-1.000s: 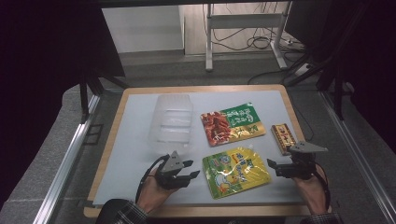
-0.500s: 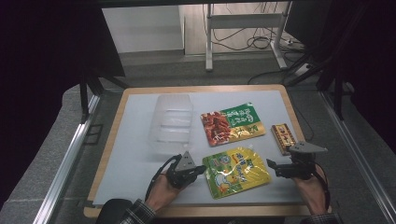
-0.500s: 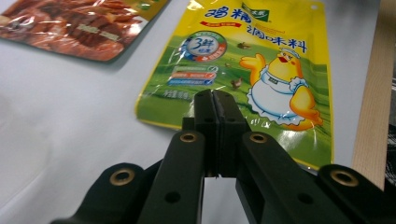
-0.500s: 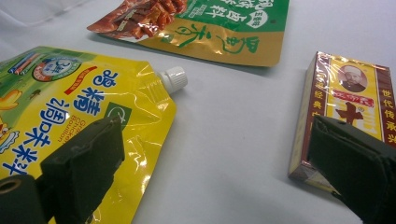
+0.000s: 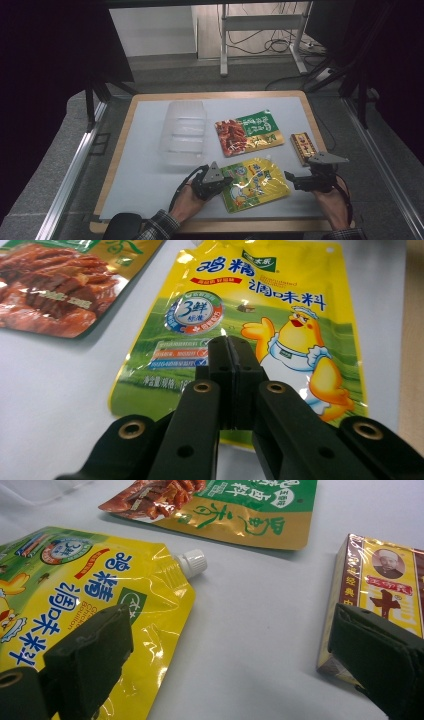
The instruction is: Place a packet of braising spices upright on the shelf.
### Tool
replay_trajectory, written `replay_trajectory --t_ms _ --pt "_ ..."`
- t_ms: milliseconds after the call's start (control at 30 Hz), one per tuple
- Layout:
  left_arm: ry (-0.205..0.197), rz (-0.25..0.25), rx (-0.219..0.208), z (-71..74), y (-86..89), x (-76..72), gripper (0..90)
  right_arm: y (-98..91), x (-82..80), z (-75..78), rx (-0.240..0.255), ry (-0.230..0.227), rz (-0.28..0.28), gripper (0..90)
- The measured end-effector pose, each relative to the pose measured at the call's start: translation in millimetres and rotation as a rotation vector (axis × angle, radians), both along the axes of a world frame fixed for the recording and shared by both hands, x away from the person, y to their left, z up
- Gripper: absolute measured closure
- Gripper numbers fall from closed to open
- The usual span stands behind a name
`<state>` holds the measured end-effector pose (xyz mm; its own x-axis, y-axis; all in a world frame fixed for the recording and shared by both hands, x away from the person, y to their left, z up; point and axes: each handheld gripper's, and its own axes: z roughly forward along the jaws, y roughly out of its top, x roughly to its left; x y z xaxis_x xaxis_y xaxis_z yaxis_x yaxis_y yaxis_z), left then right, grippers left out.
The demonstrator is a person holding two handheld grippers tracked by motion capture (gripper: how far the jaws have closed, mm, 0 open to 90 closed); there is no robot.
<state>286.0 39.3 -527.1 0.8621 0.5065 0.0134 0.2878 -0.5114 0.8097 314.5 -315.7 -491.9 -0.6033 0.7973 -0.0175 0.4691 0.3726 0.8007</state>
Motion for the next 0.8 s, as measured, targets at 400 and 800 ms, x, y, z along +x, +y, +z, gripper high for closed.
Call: replay_trajectory --t_ms 400,800 --pt "-0.004 -0.002 0.026 -10.5 -1.3 0.3 90.0 4.3 -1.0 -0.6 0.012 0.014 0.027 4.2" --pt "-0.024 0.001 0.065 -14.8 3.5 -9.0 90.0 11.7 -0.8 -4.8 0.053 0.082 0.089 4.2"
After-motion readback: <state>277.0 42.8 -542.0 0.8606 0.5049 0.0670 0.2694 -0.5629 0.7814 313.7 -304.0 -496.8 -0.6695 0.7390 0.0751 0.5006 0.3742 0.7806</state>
